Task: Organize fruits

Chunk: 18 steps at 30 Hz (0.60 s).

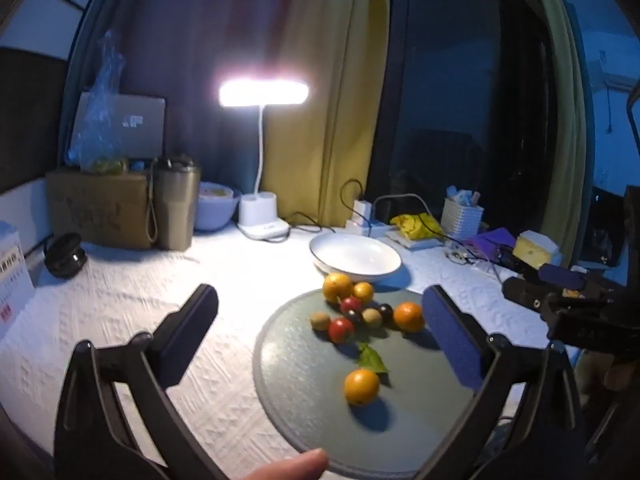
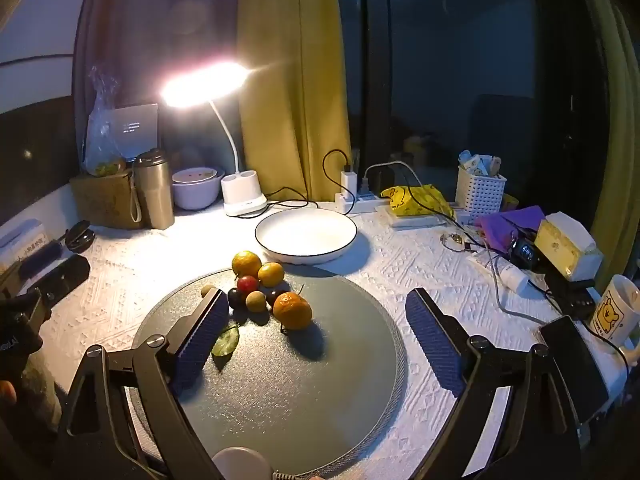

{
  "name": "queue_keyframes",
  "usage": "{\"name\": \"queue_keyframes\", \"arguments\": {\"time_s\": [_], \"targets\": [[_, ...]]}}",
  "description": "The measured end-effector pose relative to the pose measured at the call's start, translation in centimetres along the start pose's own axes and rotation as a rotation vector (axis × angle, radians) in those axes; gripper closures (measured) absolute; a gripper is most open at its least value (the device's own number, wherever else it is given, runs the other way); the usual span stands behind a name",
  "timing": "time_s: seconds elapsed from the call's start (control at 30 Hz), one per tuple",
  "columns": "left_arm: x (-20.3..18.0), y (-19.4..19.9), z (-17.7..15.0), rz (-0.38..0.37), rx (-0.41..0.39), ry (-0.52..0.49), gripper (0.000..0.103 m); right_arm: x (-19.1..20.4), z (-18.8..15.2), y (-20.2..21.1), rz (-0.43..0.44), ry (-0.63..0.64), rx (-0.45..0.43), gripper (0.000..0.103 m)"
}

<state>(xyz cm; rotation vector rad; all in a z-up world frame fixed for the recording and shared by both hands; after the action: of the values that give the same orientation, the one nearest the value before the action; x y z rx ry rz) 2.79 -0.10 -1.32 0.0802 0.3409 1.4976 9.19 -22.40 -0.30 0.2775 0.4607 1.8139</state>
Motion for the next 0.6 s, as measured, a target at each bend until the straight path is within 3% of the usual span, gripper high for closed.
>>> {"name": "queue_keyframes", "arguments": {"time_s": [0.23, 0.3, 0.6], "targets": [[-1.4, 2.2, -0.9, 0.022, -0.026, -0.036, 0.001, -0.1, 0.2, 0.2, 0.010, 0.019, 0.003, 0.011], [-0.4, 0.3, -0.1, 0.007, 0.028, -0.007, 0.001, 0.0, 0.1, 0.2, 0.014, 0.025, 0.006, 0.011], [-0.8, 0.1, 0.1, -0.008, 0.018, -0.029, 0.001, 0.0, 0.1, 0.1, 0.021, -0.002, -0.009, 0.011]]}}
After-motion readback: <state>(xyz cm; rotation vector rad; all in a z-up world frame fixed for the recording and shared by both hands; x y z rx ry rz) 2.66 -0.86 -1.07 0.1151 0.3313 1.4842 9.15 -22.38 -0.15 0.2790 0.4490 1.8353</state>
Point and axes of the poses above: each gripper's, at about its wrist camera, not at the fingertips, and y roughly against the way its jaws point, x to its left, z to its top, the point moved 3 cm from there along -y, roughly the way its jaws point, and after that the axes turned 3 degrees about -z, right-handed, at the moved point
